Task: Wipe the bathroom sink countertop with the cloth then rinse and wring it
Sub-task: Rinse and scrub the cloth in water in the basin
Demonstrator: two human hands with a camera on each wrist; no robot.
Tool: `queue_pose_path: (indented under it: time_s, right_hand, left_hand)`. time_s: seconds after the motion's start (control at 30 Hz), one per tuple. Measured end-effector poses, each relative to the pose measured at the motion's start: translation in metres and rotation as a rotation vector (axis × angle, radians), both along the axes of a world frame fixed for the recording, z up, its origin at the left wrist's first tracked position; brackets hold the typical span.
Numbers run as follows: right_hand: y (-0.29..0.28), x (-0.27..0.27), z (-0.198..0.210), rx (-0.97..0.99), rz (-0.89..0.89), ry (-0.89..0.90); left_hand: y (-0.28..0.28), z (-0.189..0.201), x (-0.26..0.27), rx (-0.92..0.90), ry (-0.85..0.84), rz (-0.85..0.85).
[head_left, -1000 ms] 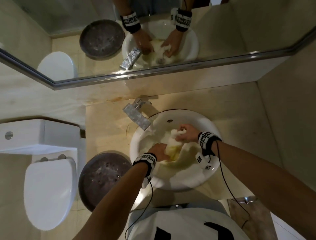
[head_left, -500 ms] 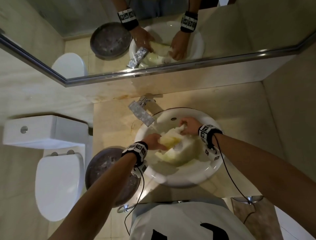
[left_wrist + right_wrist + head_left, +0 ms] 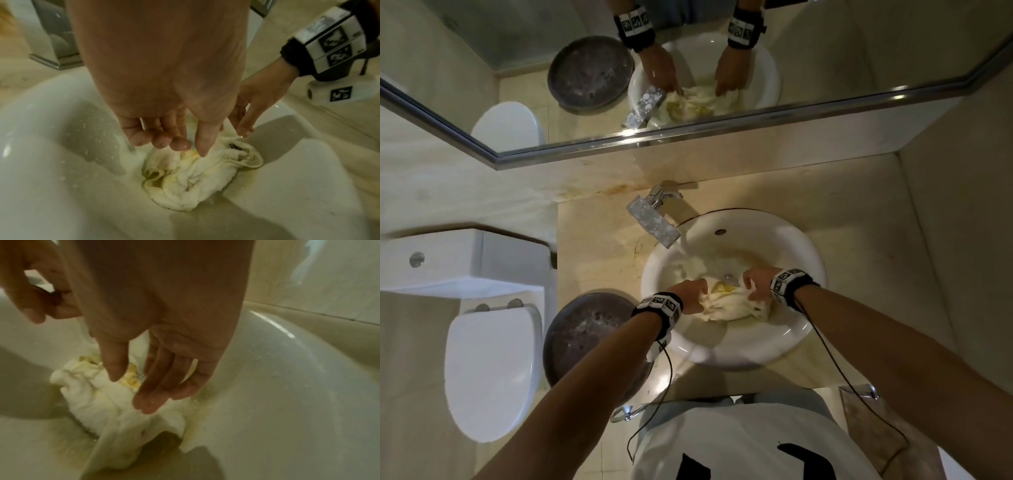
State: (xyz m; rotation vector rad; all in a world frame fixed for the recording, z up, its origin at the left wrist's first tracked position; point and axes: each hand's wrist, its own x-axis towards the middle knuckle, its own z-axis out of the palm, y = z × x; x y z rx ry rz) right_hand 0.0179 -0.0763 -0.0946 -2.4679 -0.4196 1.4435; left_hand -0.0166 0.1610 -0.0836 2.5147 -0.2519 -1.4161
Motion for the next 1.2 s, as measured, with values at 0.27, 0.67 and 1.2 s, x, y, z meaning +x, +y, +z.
queue_pose_path:
  time_s: [0.27, 0.67, 1.2]
  right_hand:
    - [0.015, -0.039, -0.037, -0.268, 0.096, -0.158]
    - [-0.005, -0.037, -0.045, -0.374, 0.126, -0.258]
    - [0.023, -0.012, -0.040, -0.155, 0.174, -0.276]
  left_hand:
    - [-0.022, -0.020, -0.006, 0.038, -0.136, -0.164]
    - [-0.023, -0.055, 0.019, 0.414, -0.288, -0.430]
    - [-0.054, -0.053, 0.000, -0.039, -0.192, -0.115]
